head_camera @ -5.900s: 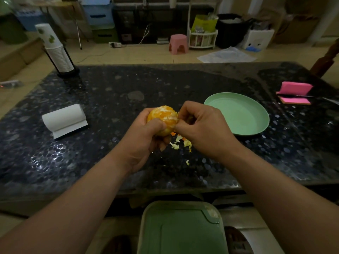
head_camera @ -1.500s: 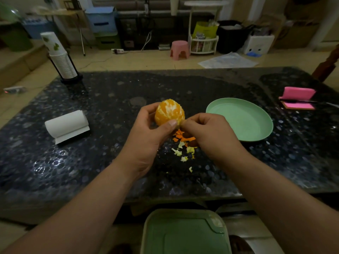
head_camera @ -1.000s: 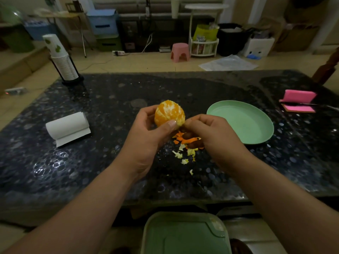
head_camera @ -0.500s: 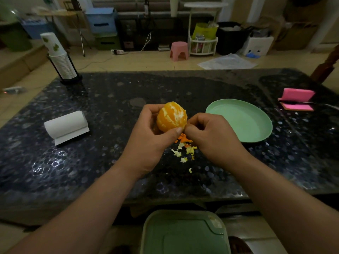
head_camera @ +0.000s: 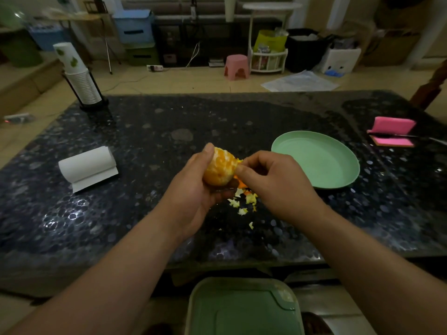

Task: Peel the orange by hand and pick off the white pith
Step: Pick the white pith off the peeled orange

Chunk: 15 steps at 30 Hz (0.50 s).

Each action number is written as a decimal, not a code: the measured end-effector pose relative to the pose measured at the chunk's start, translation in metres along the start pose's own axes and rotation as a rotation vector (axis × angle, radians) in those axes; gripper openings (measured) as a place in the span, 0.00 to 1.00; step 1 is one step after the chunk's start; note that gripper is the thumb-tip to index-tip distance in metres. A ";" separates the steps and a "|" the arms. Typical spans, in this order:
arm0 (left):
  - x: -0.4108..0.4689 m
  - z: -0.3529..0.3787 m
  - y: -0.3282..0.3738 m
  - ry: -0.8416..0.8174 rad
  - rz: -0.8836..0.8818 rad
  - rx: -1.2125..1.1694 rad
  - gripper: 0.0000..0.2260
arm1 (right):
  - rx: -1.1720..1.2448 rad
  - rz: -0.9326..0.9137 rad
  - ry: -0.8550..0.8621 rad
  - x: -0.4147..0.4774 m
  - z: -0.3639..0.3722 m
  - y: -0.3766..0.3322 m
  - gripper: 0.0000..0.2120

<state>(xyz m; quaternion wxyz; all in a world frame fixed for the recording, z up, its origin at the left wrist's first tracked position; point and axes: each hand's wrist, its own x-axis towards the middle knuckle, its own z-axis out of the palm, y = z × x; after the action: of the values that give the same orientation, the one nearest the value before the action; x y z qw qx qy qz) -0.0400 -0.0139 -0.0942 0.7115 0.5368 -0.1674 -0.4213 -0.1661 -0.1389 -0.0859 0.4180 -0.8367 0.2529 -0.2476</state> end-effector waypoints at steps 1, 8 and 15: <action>0.000 0.000 0.000 0.010 0.007 -0.011 0.22 | -0.018 -0.007 0.002 -0.001 0.001 0.000 0.04; -0.001 0.004 -0.004 0.083 0.101 0.076 0.19 | -0.249 -0.075 0.032 -0.005 0.006 -0.001 0.05; -0.002 0.008 -0.009 0.099 0.139 0.140 0.21 | -0.353 -0.122 0.084 -0.008 0.010 -0.004 0.08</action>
<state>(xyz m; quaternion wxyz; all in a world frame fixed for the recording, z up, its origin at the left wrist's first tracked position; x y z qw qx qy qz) -0.0503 -0.0180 -0.0986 0.7071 0.5925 -0.1982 -0.3312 -0.1649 -0.1263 -0.0895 0.2380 -0.8997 0.2583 -0.2592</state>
